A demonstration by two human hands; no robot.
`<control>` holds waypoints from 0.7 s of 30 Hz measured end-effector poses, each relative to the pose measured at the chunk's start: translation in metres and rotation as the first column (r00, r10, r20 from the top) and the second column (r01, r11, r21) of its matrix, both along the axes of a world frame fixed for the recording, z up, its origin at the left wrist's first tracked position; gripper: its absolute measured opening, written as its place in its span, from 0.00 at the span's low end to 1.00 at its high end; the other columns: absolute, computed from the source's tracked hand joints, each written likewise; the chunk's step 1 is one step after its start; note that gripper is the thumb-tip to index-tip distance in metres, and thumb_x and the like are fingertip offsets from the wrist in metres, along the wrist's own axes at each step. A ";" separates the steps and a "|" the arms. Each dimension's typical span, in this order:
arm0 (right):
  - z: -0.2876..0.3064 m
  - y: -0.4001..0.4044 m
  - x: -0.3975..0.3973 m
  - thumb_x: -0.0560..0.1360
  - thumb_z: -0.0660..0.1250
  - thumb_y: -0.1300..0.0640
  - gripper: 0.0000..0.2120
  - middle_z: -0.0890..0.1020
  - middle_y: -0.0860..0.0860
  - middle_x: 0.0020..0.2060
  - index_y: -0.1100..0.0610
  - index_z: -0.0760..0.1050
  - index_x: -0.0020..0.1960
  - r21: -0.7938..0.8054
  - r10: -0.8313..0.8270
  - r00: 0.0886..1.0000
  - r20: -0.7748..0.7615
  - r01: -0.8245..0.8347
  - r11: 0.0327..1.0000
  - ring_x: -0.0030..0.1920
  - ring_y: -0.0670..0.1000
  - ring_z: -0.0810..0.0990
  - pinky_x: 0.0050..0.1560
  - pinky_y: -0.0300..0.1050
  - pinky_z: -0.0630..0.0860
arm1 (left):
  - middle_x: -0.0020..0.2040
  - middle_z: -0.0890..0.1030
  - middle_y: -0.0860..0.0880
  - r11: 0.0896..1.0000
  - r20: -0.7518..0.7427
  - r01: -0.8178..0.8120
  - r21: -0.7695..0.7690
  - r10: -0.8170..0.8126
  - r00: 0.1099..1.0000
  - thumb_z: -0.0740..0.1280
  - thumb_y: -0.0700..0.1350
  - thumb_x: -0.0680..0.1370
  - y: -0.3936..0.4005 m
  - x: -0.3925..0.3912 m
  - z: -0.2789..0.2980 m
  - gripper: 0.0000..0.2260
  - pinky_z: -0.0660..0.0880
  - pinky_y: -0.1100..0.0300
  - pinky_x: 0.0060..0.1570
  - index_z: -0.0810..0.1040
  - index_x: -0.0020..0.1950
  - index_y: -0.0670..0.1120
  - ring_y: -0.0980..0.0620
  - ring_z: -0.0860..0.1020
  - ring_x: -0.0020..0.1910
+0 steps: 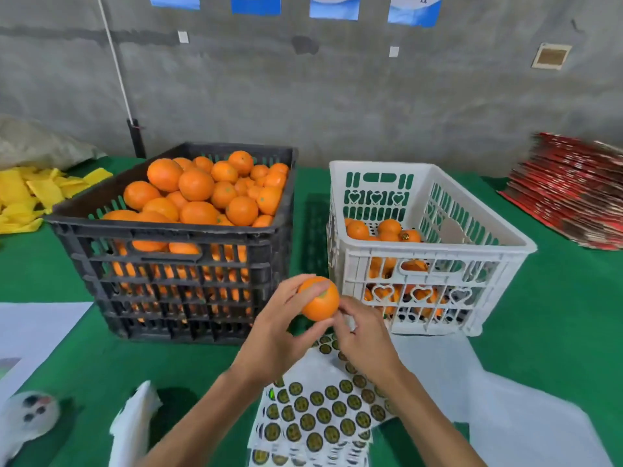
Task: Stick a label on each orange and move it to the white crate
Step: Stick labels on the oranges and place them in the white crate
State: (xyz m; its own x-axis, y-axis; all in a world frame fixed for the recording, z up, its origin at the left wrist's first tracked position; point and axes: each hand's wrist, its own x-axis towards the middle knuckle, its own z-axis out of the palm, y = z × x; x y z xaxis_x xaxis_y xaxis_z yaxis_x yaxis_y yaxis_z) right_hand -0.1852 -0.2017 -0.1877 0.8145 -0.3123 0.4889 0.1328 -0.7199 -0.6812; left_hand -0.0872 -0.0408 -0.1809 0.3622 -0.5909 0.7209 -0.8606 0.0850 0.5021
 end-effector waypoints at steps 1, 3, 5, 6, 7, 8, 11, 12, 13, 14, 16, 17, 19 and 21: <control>-0.015 -0.005 -0.003 0.81 0.62 0.63 0.09 0.83 0.50 0.45 0.56 0.81 0.54 -0.025 0.007 0.995 -0.103 -0.009 1.000 0.46 0.49 0.79 0.46 0.49 0.75 | 0.75 0.69 0.55 0.998 -0.084 0.015 0.065 -0.009 0.996 0.74 0.48 0.80 0.001 -0.004 -0.016 0.26 0.75 0.59 0.66 0.71 0.76 0.59 0.54 0.71 0.74; -0.040 -0.012 -0.007 0.80 0.62 0.64 0.10 0.83 0.50 0.47 0.56 0.82 0.52 -0.090 0.014 0.962 -0.272 -0.040 0.995 0.48 0.49 0.78 0.48 0.47 0.73 | 0.72 0.70 0.62 0.991 -0.355 0.066 0.116 -0.021 0.935 0.74 0.49 0.79 0.003 -0.012 -0.046 0.25 0.78 0.62 0.61 0.71 0.73 0.67 0.58 0.73 0.71; -0.056 -0.015 -0.008 0.80 0.63 0.60 0.11 0.83 0.49 0.55 0.56 0.82 0.59 -0.161 0.020 0.932 -0.363 -0.084 0.983 0.56 0.49 0.77 0.59 0.46 0.73 | 0.69 0.73 0.64 0.994 -0.586 0.058 0.087 0.004 0.810 0.75 0.48 0.79 0.004 -0.017 -0.064 0.25 0.79 0.65 0.57 0.73 0.69 0.71 0.58 0.77 0.66; -0.061 -0.015 -0.008 0.81 0.65 0.57 0.12 0.81 0.48 0.58 0.57 0.82 0.61 -0.171 0.034 0.927 -0.374 -0.105 0.980 0.59 0.48 0.75 0.63 0.44 0.71 | 0.68 0.74 0.62 0.996 -0.651 0.036 0.084 0.028 0.759 0.75 0.49 0.78 0.004 -0.017 -0.070 0.24 0.79 0.65 0.56 0.73 0.68 0.70 0.57 0.79 0.64; -0.064 -0.015 -0.008 0.81 0.67 0.52 0.14 0.79 0.47 0.59 0.57 0.82 0.62 -0.166 0.047 0.924 -0.379 -0.118 0.979 0.61 0.47 0.74 0.66 0.42 0.69 | 0.67 0.76 0.59 0.996 -0.695 0.021 0.082 0.042 0.718 0.75 0.50 0.78 0.005 -0.016 -0.075 0.23 0.79 0.64 0.56 0.73 0.68 0.69 0.56 0.80 0.62; -0.064 -0.015 -0.008 0.81 0.68 0.48 0.17 0.78 0.46 0.60 0.57 0.81 0.64 -0.152 0.054 0.919 -0.390 -0.122 0.981 0.62 0.45 0.72 0.67 0.40 0.68 | 0.66 0.77 0.56 0.997 -0.722 0.016 0.080 0.047 0.690 0.74 0.50 0.79 0.004 -0.014 -0.078 0.23 0.80 0.61 0.56 0.72 0.69 0.67 0.54 0.82 0.60; -0.062 -0.019 -0.010 0.79 0.69 0.43 0.22 0.74 0.44 0.60 0.56 0.81 0.66 -0.099 0.088 0.908 -0.410 -0.141 0.985 0.64 0.42 0.71 0.67 0.37 0.67 | 0.64 0.78 0.51 0.999 -0.782 0.004 0.051 0.037 0.623 0.71 0.52 0.81 0.004 -0.014 -0.079 0.23 0.81 0.52 0.58 0.69 0.73 0.64 0.50 0.85 0.56; -0.062 -0.019 -0.010 0.79 0.69 0.43 0.22 0.74 0.44 0.60 0.55 0.81 0.66 -0.082 0.103 0.908 -0.406 -0.148 0.986 0.64 0.42 0.71 0.67 0.37 0.68 | 0.65 0.78 0.51 0.999 -0.783 -0.005 0.051 0.043 0.620 0.71 0.54 0.81 0.004 -0.014 -0.079 0.23 0.81 0.51 0.59 0.68 0.74 0.63 0.50 0.85 0.55; -0.063 -0.018 -0.009 0.79 0.70 0.44 0.21 0.74 0.44 0.59 0.56 0.82 0.65 -0.063 0.114 0.910 -0.399 -0.152 0.986 0.63 0.42 0.72 0.65 0.38 0.69 | 0.65 0.78 0.52 0.999 -0.780 -0.012 0.053 0.049 0.624 0.70 0.55 0.81 0.004 -0.015 -0.079 0.24 0.82 0.52 0.58 0.67 0.75 0.63 0.51 0.85 0.56; -0.063 -0.018 -0.009 0.79 0.70 0.44 0.20 0.74 0.45 0.58 0.56 0.82 0.64 -0.043 0.120 0.912 -0.392 -0.148 0.988 0.62 0.42 0.74 0.64 0.38 0.71 | 0.66 0.77 0.53 0.998 -0.773 -0.016 0.055 0.053 0.632 0.70 0.57 0.80 0.004 -0.015 -0.080 0.24 0.82 0.53 0.57 0.67 0.75 0.64 0.51 0.85 0.57; -0.064 -0.017 -0.008 0.78 0.71 0.46 0.18 0.75 0.44 0.56 0.55 0.84 0.62 -0.009 0.111 0.916 -0.385 -0.124 0.992 0.58 0.41 0.76 0.61 0.37 0.72 | 0.65 0.77 0.56 0.998 -0.755 -0.015 0.064 0.058 0.653 0.70 0.61 0.79 0.004 -0.015 -0.083 0.25 0.82 0.58 0.57 0.67 0.75 0.65 0.52 0.83 0.60; -0.065 -0.017 -0.007 0.78 0.72 0.47 0.16 0.76 0.44 0.55 0.55 0.85 0.61 0.011 0.105 0.916 -0.388 -0.110 0.994 0.57 0.41 0.77 0.59 0.36 0.73 | 0.65 0.76 0.58 0.997 -0.746 -0.012 0.078 0.067 0.663 0.69 0.62 0.79 0.005 -0.015 -0.085 0.26 0.81 0.58 0.57 0.66 0.75 0.66 0.53 0.82 0.60; -0.066 -0.019 -0.006 0.77 0.74 0.49 0.11 0.78 0.44 0.52 0.52 0.86 0.56 0.059 0.087 0.921 -0.380 -0.070 0.996 0.54 0.42 0.78 0.57 0.36 0.74 | 0.66 0.75 0.57 0.994 -0.717 0.004 0.112 0.079 0.693 0.68 0.63 0.79 0.004 -0.015 -0.087 0.26 0.81 0.55 0.60 0.64 0.76 0.67 0.52 0.82 0.61; -0.065 -0.018 -0.005 0.76 0.75 0.51 0.05 0.80 0.43 0.48 0.49 0.88 0.51 0.138 0.070 0.927 -0.367 -0.020 0.990 0.51 0.42 0.80 0.54 0.35 0.74 | 0.69 0.73 0.57 0.989 -0.683 0.014 0.149 0.093 0.725 0.67 0.65 0.80 0.005 -0.014 -0.089 0.27 0.81 0.53 0.61 0.62 0.77 0.67 0.52 0.82 0.60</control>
State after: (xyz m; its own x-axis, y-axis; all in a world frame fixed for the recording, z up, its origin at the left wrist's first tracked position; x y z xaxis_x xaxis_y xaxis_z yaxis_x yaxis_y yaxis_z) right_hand -0.1903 -0.2197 -0.2526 0.9442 -0.3114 0.1073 -0.1169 -0.6215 -0.7747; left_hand -0.1010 -0.0363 -0.2700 0.7507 -0.6356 0.1800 -0.2764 -0.0547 0.9595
